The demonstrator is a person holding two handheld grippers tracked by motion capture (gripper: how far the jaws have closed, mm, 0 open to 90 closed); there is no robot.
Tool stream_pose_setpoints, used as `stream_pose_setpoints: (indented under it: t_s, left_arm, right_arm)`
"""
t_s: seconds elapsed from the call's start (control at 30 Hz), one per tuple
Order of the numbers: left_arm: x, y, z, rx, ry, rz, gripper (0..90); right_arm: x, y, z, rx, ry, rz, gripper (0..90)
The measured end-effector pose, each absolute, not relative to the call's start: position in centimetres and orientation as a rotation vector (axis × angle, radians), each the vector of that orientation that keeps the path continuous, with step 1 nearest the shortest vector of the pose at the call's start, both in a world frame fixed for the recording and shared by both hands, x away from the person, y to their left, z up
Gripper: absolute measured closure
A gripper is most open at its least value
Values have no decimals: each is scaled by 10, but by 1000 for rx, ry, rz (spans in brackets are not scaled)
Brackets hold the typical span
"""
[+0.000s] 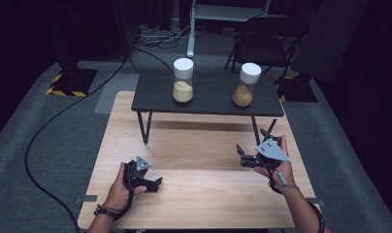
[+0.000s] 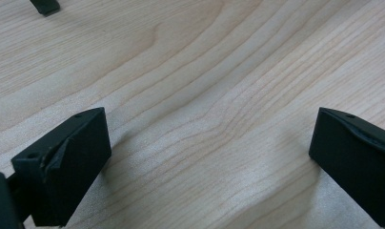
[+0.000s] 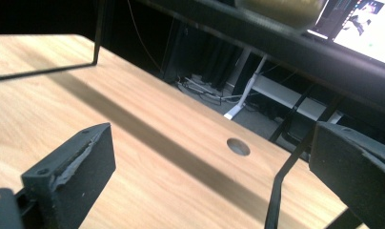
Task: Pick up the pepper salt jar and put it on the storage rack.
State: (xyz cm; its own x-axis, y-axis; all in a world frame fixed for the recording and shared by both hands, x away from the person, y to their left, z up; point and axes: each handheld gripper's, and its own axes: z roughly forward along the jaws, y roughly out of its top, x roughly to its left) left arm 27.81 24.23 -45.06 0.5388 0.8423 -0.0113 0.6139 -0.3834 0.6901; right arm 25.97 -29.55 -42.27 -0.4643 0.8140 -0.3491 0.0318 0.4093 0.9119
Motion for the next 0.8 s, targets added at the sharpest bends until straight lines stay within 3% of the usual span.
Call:
stream_pose_setpoints:
  t_s: [0.8]
  left_arm:
    - [278, 242, -450, 2130, 1172, 455, 5]
  right_arm:
    - [252, -320, -458, 808, 1956, 984, 14]
